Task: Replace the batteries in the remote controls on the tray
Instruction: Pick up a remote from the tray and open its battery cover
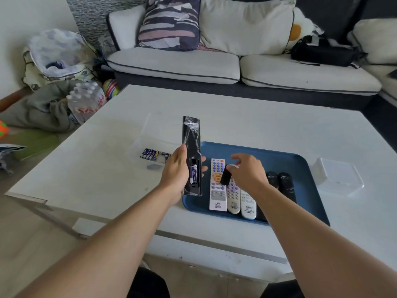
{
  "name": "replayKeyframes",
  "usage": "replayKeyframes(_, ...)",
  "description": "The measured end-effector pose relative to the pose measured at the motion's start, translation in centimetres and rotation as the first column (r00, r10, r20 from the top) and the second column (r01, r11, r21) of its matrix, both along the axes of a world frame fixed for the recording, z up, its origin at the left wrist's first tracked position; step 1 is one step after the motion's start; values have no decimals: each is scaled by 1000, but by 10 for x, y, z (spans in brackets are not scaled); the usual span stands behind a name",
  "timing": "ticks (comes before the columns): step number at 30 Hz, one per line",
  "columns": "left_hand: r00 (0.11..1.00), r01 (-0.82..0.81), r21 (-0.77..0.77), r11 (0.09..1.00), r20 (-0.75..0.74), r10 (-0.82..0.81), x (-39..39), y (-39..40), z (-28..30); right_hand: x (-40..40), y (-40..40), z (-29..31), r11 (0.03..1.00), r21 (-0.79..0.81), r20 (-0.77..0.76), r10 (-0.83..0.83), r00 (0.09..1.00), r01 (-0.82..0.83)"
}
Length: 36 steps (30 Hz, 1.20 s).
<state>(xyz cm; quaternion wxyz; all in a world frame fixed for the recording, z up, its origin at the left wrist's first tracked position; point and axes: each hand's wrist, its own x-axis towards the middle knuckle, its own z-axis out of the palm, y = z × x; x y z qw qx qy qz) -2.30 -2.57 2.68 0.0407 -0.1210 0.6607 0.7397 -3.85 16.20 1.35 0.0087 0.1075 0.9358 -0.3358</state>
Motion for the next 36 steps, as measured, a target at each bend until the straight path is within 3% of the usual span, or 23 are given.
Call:
replayKeyframes(3, 999, 17, 19, 1000, 34, -17, 0, 1, -1, 4, -3, 8, 999, 21, -80, 51, 996, -49)
replayKeyframes(7, 990, 47, 59, 997, 130, -54, 3, 4, -3, 17, -14, 21, 949, -103, -113, 288, 951, -300)
replayKeyframes(12, 975, 32, 88, 996, 216, -50, -2, 5, -4, 28, -28, 21, 885, 40, -154, 465, 872, -465)
replayKeyframes(19, 964, -2, 165, 986, 263, -42, -2, 6, -5, 31, -30, 21, 841, 174, -157, 537, 829, -512)
replayKeyframes(27, 962, 66, 319, 945, 232, -145, -1, 5, 1, 33, -25, 27, 841, 107, -200, 540, 817, -530)
replayKeyframes(36, 970, 109, 282, 953, 181, -165, 2, 13, 5, 36, -27, 32, 824, 82, -107, 567, 817, -561)
